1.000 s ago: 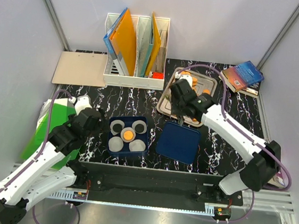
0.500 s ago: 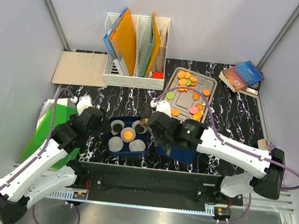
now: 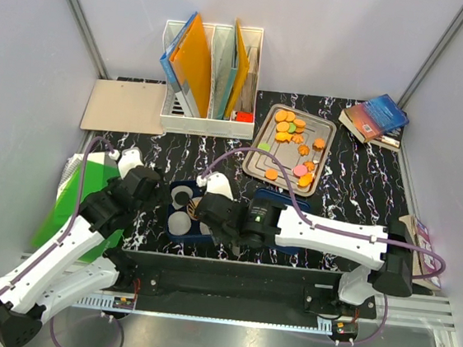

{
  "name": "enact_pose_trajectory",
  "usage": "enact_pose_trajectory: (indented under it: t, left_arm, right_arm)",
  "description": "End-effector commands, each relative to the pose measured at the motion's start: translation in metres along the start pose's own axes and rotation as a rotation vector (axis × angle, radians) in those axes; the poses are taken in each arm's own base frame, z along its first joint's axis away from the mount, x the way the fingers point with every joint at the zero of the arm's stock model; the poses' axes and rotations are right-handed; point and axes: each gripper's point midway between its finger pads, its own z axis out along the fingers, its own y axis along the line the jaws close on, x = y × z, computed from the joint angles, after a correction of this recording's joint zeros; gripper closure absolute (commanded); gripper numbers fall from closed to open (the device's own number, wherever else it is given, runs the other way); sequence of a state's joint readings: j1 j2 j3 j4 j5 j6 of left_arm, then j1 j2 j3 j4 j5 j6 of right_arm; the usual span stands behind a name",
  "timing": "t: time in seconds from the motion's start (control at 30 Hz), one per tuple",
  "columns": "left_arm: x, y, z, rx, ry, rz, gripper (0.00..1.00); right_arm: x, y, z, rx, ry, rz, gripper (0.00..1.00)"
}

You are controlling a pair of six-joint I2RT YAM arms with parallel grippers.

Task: Pack the cookies

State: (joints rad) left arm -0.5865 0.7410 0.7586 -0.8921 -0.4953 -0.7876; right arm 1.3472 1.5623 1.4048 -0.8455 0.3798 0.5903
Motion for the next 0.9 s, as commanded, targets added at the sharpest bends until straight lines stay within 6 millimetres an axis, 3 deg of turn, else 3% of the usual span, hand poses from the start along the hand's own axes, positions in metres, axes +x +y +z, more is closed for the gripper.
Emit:
enact_pose_trajectory:
  t: [0.0,0.17,0.4,0.87]
  left_arm:
    - [-0.009,0.0,-0.003,0.005,-0.042,-0.036,0.01]
    - [-0.01,0.003,-0.004,-0.002,-0.052,-0.051,0.01]
    - [-0.009,0.004,-0.003,-0.009,-0.049,-0.049,0.01]
    - [-0.009,0.004,-0.003,-0.012,-0.047,-0.047,0.01]
  right_arm:
    - [-0.032,0.028,-0.009,-0.092,-0.079,0.02,0.64]
    - [-0.038,0.044,-0.012,-0.131,-0.087,-0.005,0.64]
    - [-0.03,0.058,-0.007,-0.151,-0.055,-0.037,0.64]
    - [-0.015,0.054,-0.002,-0.138,-0.019,-0.03,0.64]
